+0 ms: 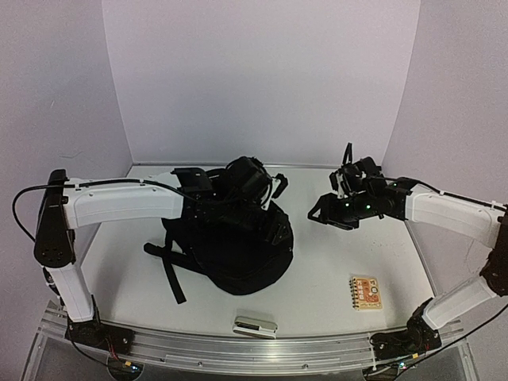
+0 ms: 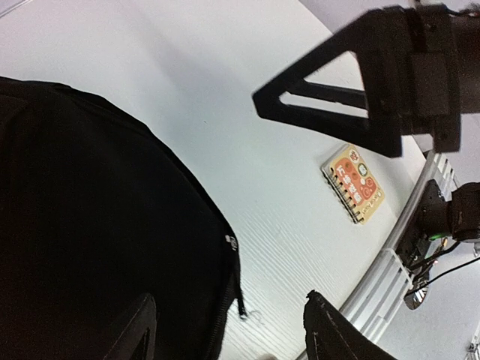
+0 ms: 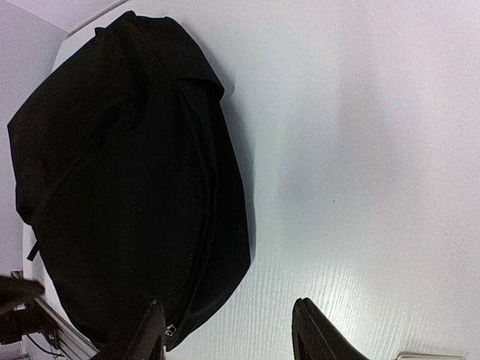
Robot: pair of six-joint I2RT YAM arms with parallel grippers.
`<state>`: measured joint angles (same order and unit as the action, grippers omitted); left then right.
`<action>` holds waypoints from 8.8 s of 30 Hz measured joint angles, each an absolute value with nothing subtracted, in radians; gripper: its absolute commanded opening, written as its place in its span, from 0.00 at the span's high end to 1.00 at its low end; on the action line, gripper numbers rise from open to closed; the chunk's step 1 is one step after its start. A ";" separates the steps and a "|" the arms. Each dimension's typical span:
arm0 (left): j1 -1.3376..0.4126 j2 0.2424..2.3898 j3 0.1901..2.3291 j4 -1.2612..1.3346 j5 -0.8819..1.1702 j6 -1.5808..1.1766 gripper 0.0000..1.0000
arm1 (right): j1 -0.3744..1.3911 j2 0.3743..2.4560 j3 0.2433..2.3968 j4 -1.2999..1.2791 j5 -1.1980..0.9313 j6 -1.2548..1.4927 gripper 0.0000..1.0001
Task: Pack the student bag
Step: Zip the student bag at the center of the board.
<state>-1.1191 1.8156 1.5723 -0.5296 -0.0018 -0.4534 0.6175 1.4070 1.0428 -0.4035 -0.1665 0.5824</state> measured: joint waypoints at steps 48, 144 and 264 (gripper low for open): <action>-1.152 1.947 1.559 -0.502 0.111 -0.561 1.00 | 0.616 1.537 0.874 -0.107 -0.403 0.694 0.51; -1.081 1.878 1.619 -0.400 0.209 -0.445 1.00 | 0.656 1.473 0.822 0.170 -0.356 1.124 1.00; -1.033 1.990 1.647 -0.252 0.186 -0.371 1.00 | 0.507 1.705 1.105 0.021 -0.292 0.729 0.45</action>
<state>-1.0332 1.9898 1.6474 -0.2516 0.1859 -0.3713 0.5072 1.7052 1.1045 0.0211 -0.2917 0.7287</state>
